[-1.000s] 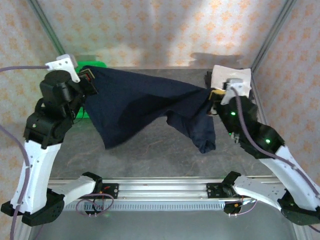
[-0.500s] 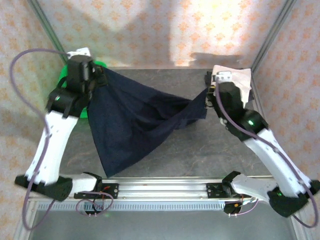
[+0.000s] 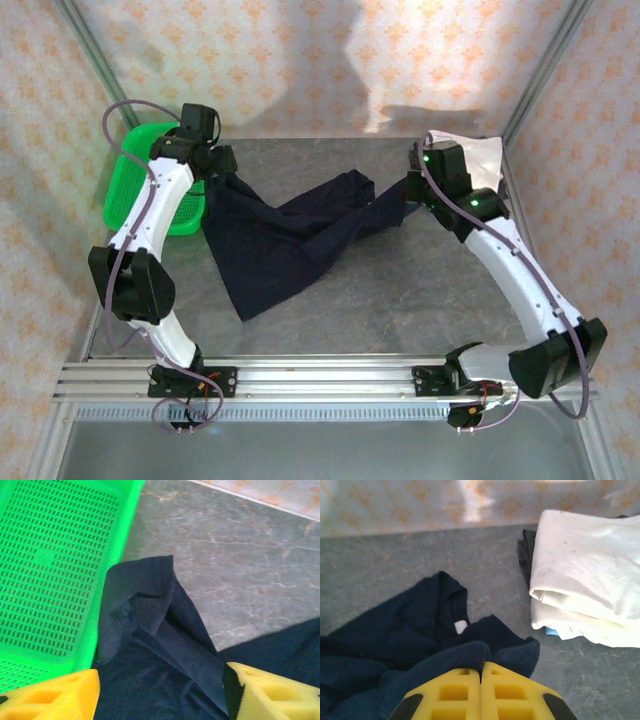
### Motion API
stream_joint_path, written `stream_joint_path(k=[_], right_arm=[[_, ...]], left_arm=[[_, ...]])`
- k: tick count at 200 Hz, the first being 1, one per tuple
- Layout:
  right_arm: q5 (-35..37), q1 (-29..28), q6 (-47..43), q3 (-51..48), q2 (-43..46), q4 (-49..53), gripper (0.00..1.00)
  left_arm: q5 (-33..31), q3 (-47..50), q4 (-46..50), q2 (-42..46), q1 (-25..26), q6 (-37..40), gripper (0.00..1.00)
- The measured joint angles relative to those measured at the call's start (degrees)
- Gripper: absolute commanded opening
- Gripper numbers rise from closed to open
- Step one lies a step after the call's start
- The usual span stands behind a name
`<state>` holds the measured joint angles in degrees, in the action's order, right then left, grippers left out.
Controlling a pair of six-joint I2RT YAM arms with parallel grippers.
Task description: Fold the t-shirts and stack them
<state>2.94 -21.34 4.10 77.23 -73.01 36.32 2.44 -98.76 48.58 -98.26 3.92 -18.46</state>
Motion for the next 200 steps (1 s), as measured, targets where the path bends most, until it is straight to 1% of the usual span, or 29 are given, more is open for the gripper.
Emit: stream_joint_path(k=[19,39,58,71,82,98,113,129,139,153,180,200], right_arm=[[0.02,0.02,1.09,-1.55,1.27,-0.2,0.0],[-0.37,0.02,2.49,-4.2,2.6,0.37,0.0],[-1.07,0.02,4.13,-5.84,5.73,1.27,0.0],[-1.51,0.02,5.05,-5.84,8.7,1.4,0.0],[-1.92,0.02,5.81,-5.57,11.04,1.44,0.0],[-2.62,0.02,6.62,-4.44,12.68,1.44,0.0],[-3.21,0.02,7.17,-3.3,12.63,1.42,0.0],[-3.43,0.02,7.98,-2.97,12.37,1.44,0.0],[-3.43,0.02,8.26,-2.97,12.33,1.49,0.0],[-3.43,0.02,8.66,-2.64,12.26,1.73,0.0],[-3.41,0.02,9.01,-1.44,11.72,1.81,0.0],[-3.39,0.02,9.01,-1.44,11.52,1.86,0.0]], left_arm=[[0.63,2.45,-0.68,3.43,1.97,0.85,0.7],[1.25,9.46,-2.34,9.4,5.84,2.29,0.7],[2.01,19.08,-4.85,15.78,12.9,4.11,0.71],[4.11,27.32,-8.04,20.22,18.36,5.57,0.72],[5.51,35.36,-10.93,24.24,23.3,7.15,0.77],[5.9,45.55,-14.49,28.89,30.4,9.14,0.82],[5.79,52.57,-16.46,31.17,36.46,10.14,0.84],[5.25,56.15,-16.92,30.4,38.95,9.97,0.86],[4.17,56.81,-17.16,29.27,39.91,9.66,0.88],[2.49,56.65,-17.92,27.1,41.81,9.42,0.89],[-1.6,52.28,-17.88,18.18,46.16,9.33,0.89],[-4.35,48.5,-17.94,10.82,48.94,9.31,0.84]])
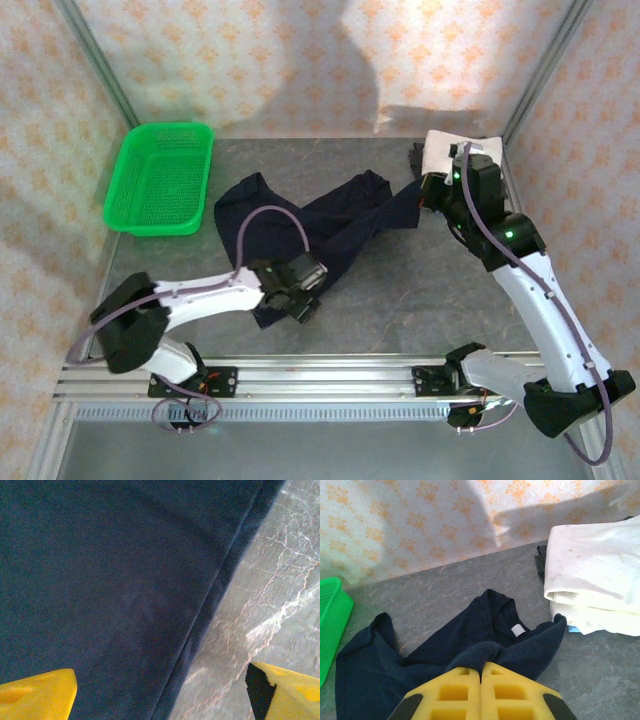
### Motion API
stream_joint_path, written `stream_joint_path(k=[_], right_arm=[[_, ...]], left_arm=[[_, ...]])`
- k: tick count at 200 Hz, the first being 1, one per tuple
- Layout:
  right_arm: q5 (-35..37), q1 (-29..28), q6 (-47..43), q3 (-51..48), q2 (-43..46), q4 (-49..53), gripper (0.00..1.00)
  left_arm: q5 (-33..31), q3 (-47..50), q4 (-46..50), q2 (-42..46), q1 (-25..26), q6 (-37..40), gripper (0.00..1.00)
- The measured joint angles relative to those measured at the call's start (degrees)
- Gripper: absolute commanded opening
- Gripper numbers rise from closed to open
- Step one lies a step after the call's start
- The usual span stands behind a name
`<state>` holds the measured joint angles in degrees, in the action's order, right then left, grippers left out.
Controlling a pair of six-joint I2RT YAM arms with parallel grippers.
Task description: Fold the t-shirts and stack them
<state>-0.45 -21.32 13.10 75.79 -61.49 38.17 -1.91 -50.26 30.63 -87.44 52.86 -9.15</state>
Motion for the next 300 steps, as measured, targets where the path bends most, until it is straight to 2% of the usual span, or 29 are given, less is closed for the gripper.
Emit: stream_joint_path(k=[18,31,66,93,126,159,185,203,234,266,300], right_arm=[[0.39,0.0,0.0,0.0,-0.22,0.02,0.0],[0.87,0.0,0.0,0.0,-0.28,0.02,0.0],[2.01,0.02,-0.02,-0.04,-0.17,0.07,0.0],[2.67,0.5,-0.02,-0.26,0.98,0.81,0.0],[3.04,0.92,-0.04,-0.33,3.65,1.7,0.0],[2.43,0.92,-0.07,1.68,4.87,3.06,0.0],[1.57,0.92,-0.15,5.44,4.9,3.5,0.0],[1.49,0.92,-0.24,8.17,4.9,3.43,0.0],[1.49,0.92,-0.7,13.16,3.56,4.85,0.0],[1.53,0.92,-2.03,20.24,2.1,5.99,0.0],[2.14,0.92,-3.19,24.0,1.57,5.11,0.0]], left_arm=[[-1.49,-0.76,0.07,-3.74,1.51,-1.11,0.72],[-2.36,-0.76,0.85,-5.09,1.64,-2.08,0.59],[-6.14,-0.76,2.29,-5.4,1.57,-4.22,0.0],[-11.06,-0.74,4.44,-2.89,1.51,-6.69,0.0],[-19.45,-3.58,12.44,9.09,-1.11,-7.85,0.0],[-24.94,-15.54,16.87,26.27,-9.42,-4.96,0.0],[-29.09,-26.23,17.14,33.59,-10.62,-1.05,0.0],[-31.26,-32.46,17.9,33.44,-10.64,1.6,0.0],[-33.0,-39.06,19.34,27.85,-11.63,5.95,0.0],[-32.81,-49.55,20.44,21.92,-12.15,10.01,0.0],[-31.15,-55.6,19.41,22.8,-12.22,12.79,0.0]])
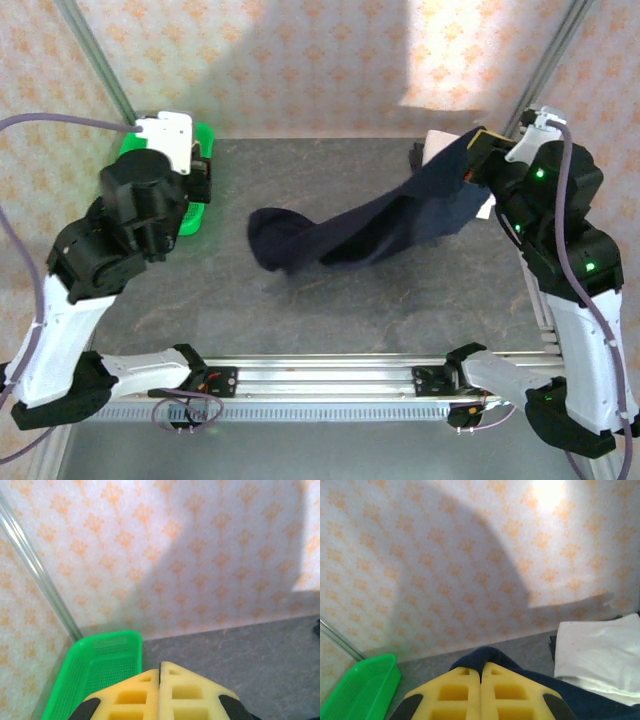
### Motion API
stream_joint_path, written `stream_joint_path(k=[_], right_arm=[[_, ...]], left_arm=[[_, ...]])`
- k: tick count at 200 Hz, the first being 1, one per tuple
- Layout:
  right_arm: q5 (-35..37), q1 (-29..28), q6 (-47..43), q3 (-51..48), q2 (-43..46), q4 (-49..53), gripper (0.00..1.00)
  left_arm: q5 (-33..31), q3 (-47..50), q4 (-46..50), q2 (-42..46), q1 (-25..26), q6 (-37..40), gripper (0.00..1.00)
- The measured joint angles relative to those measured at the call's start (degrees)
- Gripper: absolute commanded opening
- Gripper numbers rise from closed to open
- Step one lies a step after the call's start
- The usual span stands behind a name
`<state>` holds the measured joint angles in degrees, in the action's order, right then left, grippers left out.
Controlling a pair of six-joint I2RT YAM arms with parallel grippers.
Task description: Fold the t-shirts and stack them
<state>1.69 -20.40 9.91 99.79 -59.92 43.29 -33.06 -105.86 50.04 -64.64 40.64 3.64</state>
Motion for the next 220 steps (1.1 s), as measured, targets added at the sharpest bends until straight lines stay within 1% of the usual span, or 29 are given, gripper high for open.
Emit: stream_joint_path(k=[23,39,46,53,69,91,110,118,127,131,141,146,151,163,177,185,192,210,220], right_arm=[[-0.85,0.11,0.17,0.55,-3.21,-0.68,0.0],[-2.99,0.22,1.64,0.55,-8.2,-1.81,0.0],[-4.48,0.15,2.82,0.11,-10.27,-2.8,0.0],[-6.08,-0.26,4.04,-0.83,-12.92,-4.35,0.0],[-7.74,-3.17,6.51,-2.64,-18.58,-6.16,0.0],[-8.85,-11.04,9.6,-2.49,-26.88,-8.59,0.0],[-9.27,-16.55,11.89,4.09,-35.36,-8.66,0.0],[-9.33,-17.84,12.9,7.72,-38.71,-8.87,0.0],[-9.51,-18.64,14.08,11.65,-41.92,-9.29,0.0],[-9.55,-18.84,14.45,13.49,-43.32,-9.44,0.04],[-9.38,-18.91,15.17,17.99,-46.25,-8.94,0.23],[-9.2,-18.82,15.45,20.5,-47.8,-8.37,0.31],[-8.92,-18.75,15.3,23.32,-49.37,-7.32,0.36],[-8.02,-18.38,14.4,29.14,-52.41,-4.68,0.43],[-6.32,-17.92,13.22,30.23,-52.81,-1.84,0.53],[-5.22,-17.55,12.59,27.36,-51.3,-1.31,0.6],[-4.33,-17.09,11.98,22.58,-48.76,-1.18,0.64],[-2.82,-14.93,10.69,5.81,-39.52,-1.51,0.72],[-1.75,-12.63,10.78,-4.2,-33.31,-1.84,0.75]], left_arm=[[4.0,4.52,-2.16,1.77,-0.2,0.33,0.01],[8.26,10.43,-3.98,1.2,-0.2,-0.28,0.19],[10.27,12.87,-4.57,0.59,-0.2,-0.79,0.32],[12.39,15.15,-5.29,-0.09,-0.2,-1.36,0.36],[16.65,20.96,-7.48,-2.8,-0.2,-3.43,0.38],[19.19,28.96,-9.31,-3.45,-0.22,-5.97,0.39],[19.34,33.81,-10.95,-1.05,-0.96,-8.35,0.44],[19.17,35.58,-11.63,0.92,-1.4,-9.27,0.48],[18.82,37.07,-12.2,3.17,-1.77,-10.16,0.49],[18.53,37.75,-12.35,4.35,-1.88,-10.71,0.5],[17.94,38.99,-12.92,6.6,-2.08,-11.76,0.52],[17.7,39.56,-13.31,7.48,-2.08,-12.31,0.52],[17.62,39.95,-13.51,7.89,-2.08,-12.87,0.52],[17.73,40.46,-13.77,7.67,-2.08,-14.14,0.53],[19.34,40.46,-14.69,5.22,-2.08,-15.45,0.53],[20.79,40.46,-15.72,2.78,-1.99,-16.11,0.54],[21.62,40.46,-16.59,0.46,-1.55,-16.57,0.55],[23.58,40.22,-19.08,-8.04,0.92,-17.35,0.57],[24.48,39.08,-19.61,-13.77,2.93,-17.31,0.61]])
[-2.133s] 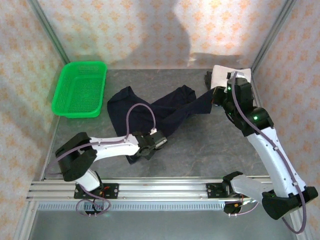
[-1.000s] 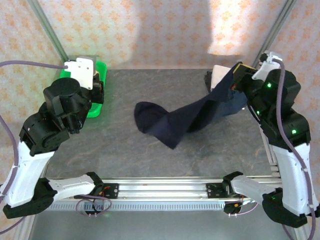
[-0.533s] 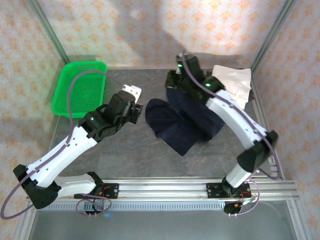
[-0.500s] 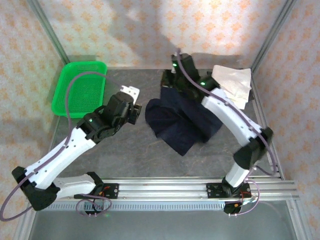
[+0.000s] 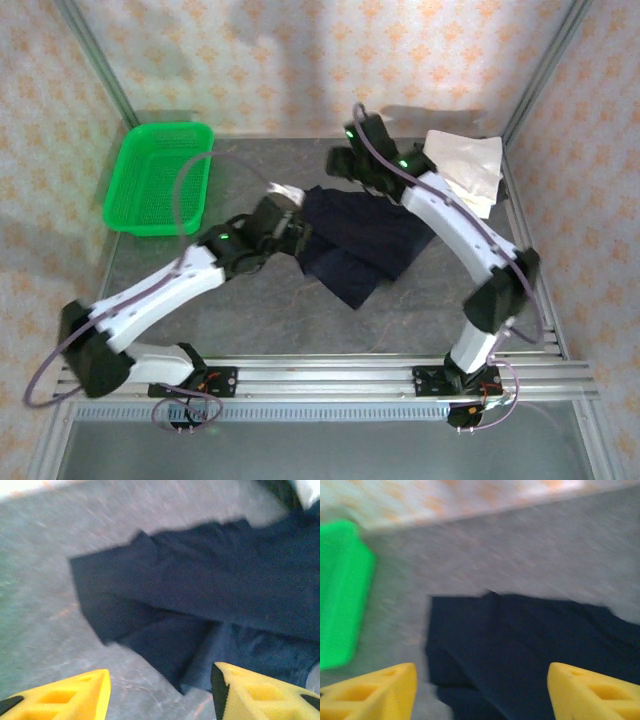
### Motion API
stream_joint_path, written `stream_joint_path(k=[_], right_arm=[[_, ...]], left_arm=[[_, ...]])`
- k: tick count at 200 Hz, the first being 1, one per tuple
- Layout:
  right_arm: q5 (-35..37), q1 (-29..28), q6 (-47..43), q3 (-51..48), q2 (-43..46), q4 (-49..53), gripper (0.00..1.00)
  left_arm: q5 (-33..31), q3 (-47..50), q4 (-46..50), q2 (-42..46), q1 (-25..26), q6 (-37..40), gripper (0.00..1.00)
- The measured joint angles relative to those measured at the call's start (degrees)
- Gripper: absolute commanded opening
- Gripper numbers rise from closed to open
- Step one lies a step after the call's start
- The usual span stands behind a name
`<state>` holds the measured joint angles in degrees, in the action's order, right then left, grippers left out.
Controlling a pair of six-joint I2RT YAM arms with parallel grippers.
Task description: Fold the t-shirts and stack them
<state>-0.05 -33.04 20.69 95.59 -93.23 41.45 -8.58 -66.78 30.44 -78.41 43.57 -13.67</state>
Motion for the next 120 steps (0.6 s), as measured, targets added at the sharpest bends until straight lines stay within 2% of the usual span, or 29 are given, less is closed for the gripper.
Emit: stream_joint_path(k=[28,46,64,73,78,87,103,109,120], right_arm=[[1.75,10.08,0.98,-21.14,15.82,-0.83,0.75],[2.05,16.28,2.27,-29.51,22.12,-1.95,0.75],[1.07,20.55,3.48,-36.17,25.31,-3.41,0.75],[0.72,22.25,4.07,-38.88,26.16,-3.98,0.74],[0.48,23.06,4.31,-40.26,26.56,-4.15,0.74],[0.17,24.24,4.87,-42.49,27.1,-4.57,0.74],[-0.68,24.85,5.42,-44.81,27.63,-5.11,0.74],[-1.07,24.85,5.55,-45.22,27.71,-5.35,0.74],[-1.79,24.85,5.77,-45.72,27.85,-6.01,0.74]], left_arm=[[1.75,-11.17,0.17,-18.16,6.01,0.74,0.75],[2.23,-20.48,0.13,-29.49,8.61,1.84,0.74],[2.43,-24.37,0.09,-36.61,9.86,2.67,0.69],[2.45,-24.35,0.52,-38.73,9.97,2.91,0.61],[2.4,-24.2,0.98,-39.65,9.94,3.19,0.51],[2.4,-23.54,1.44,-40.63,9.64,3.1,0.29],[2.36,-20.81,1.79,-40.19,8.5,3.32,0.06],[2.38,-18.67,1.38,-39.15,7.63,3.41,0.0],[2.38,-14.38,1.42,-36.37,5.62,2.82,0.0]])
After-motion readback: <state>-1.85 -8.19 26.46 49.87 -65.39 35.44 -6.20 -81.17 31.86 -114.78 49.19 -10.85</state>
